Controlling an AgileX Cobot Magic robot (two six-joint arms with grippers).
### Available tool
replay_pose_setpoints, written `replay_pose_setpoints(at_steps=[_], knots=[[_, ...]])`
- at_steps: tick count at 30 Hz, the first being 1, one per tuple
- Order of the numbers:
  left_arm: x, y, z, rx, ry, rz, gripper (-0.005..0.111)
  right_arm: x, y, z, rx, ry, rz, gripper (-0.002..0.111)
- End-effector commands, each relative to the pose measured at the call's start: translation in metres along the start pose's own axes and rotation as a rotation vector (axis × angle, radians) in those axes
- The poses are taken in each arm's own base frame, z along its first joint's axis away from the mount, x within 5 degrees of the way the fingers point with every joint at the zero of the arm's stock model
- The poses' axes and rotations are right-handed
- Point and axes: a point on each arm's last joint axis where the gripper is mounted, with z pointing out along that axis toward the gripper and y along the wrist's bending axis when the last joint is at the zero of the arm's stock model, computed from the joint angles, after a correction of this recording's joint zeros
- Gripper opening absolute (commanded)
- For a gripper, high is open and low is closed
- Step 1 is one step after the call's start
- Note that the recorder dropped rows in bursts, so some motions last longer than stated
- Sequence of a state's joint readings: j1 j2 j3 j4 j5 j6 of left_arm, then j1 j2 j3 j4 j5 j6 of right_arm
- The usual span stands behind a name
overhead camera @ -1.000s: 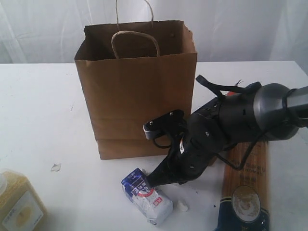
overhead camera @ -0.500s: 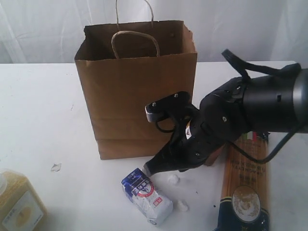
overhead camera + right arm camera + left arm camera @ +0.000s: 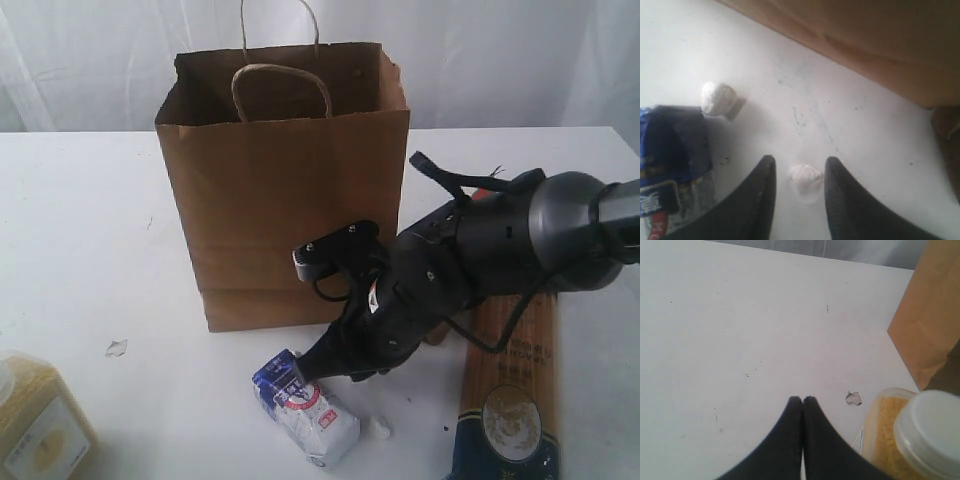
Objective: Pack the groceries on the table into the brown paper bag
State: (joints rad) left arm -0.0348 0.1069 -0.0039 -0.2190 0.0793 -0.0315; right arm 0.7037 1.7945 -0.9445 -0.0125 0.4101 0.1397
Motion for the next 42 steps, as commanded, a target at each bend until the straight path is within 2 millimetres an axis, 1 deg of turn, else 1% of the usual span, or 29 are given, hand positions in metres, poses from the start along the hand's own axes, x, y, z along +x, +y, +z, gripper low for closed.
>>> replay_pose_setpoints(at_steps=[1, 3, 5, 8, 9, 12, 14, 16, 19, 22, 25, 26, 27, 30, 32, 33, 34, 35, 36, 37, 38, 39, 40, 41, 42], knots=[[0.001, 0.000, 0.000, 0.009, 0.003, -0.009, 0.000, 0.002, -0.002, 0.007, 0.006, 0.030, 0.000, 0.031], [0.001, 0.000, 0.000, 0.009, 0.003, -0.009, 0.000, 0.003, -0.003, 0.009, 0.006, 0.036, 0.000, 0.030], [0.001, 0.000, 0.000, 0.009, 0.003, -0.009, 0.000, 0.003, -0.002, 0.009, 0.006, 0.037, 0.002, 0.025], [0.001, 0.000, 0.000, 0.009, 0.003, -0.009, 0.000, 0.003, -0.002, 0.009, 0.006, 0.037, 0.002, 0.014], [0.001, 0.000, 0.000, 0.009, 0.003, -0.009, 0.000, 0.003, -0.002, 0.009, 0.006, 0.037, 0.002, 0.008], [0.001, 0.000, 0.000, 0.009, 0.003, -0.009, 0.000, 0.003, -0.002, 0.009, 0.005, 0.041, 0.004, 0.000], [0.001, 0.000, 0.000, 0.009, 0.003, -0.009, 0.000, 0.005, -0.002, 0.006, 0.005, 0.056, 0.010, 0.000], [0.001, 0.000, 0.000, 0.009, 0.003, -0.009, 0.000, 0.004, -0.002, -0.002, 0.002, 0.075, 0.020, 0.000], [0.001, 0.000, 0.000, 0.009, 0.003, -0.009, 0.000, 0.006, -0.002, -0.023, 0.011, 0.151, 0.019, 0.000], [0.001, 0.000, 0.000, 0.009, 0.003, -0.009, 0.000, 0.007, -0.001, -0.052, 0.013, 0.208, 0.019, 0.000], [0.001, 0.000, 0.000, 0.009, 0.003, -0.009, 0.000, 0.007, 0.009, -0.088, -0.046, 0.222, -0.009, 0.000], [0.001, 0.000, 0.000, 0.009, 0.003, -0.009, 0.000, 0.005, 0.016, -0.105, -0.093, 0.209, -0.025, 0.000], [0.001, 0.000, 0.000, 0.009, 0.003, -0.009, 0.000, 0.004, 0.024, -0.118, -0.150, 0.194, -0.024, 0.000], [0.001, 0.000, 0.000, 0.009, 0.003, -0.009, 0.000, -0.006, 0.043, -0.168, -0.318, 0.071, -0.052, 0.000], [0.001, 0.000, 0.000, 0.009, 0.003, -0.009, 0.000, -0.015, 0.054, -0.203, -0.426, -0.066, -0.066, 0.000], [0.001, 0.000, 0.000, 0.009, 0.003, -0.009, 0.000, -0.019, 0.056, -0.216, -0.462, -0.126, -0.059, 0.000], [0.001, 0.000, 0.000, 0.009, 0.003, -0.009, 0.000, -0.031, 0.061, -0.242, -0.533, -0.263, -0.033, 0.000], [0.001, 0.000, 0.000, 0.009, 0.003, -0.009, 0.000, -0.037, 0.062, -0.249, -0.553, -0.316, -0.029, 0.000], [0.001, 0.000, 0.000, 0.009, 0.003, -0.009, 0.000, -0.051, 0.063, -0.265, -0.569, -0.456, -0.038, 0.000], [0.001, 0.000, 0.000, 0.009, 0.003, -0.009, 0.000, -0.059, 0.062, -0.270, -0.558, -0.535, -0.042, 0.000], [0.001, 0.000, 0.000, 0.009, 0.003, -0.009, 0.000, -0.076, 0.058, -0.276, -0.517, -0.709, -0.030, 0.000], [0.001, 0.000, 0.000, 0.009, 0.003, -0.009, 0.000, -0.085, 0.055, -0.277, -0.489, -0.801, -0.007, 0.000], [0.001, 0.000, 0.000, 0.009, 0.003, -0.009, 0.000, -0.099, 0.049, -0.275, -0.411, -0.941, 0.001, 0.000], [0.001, 0.000, 0.000, 0.009, 0.003, -0.009, 0.000, -0.107, 0.047, -0.270, -0.360, -0.996, -0.012, 0.000], [0.001, 0.000, 0.000, 0.009, 0.003, -0.009, 0.000, -0.118, 0.043, -0.255, -0.256, -1.038, -0.081, 0.000]])
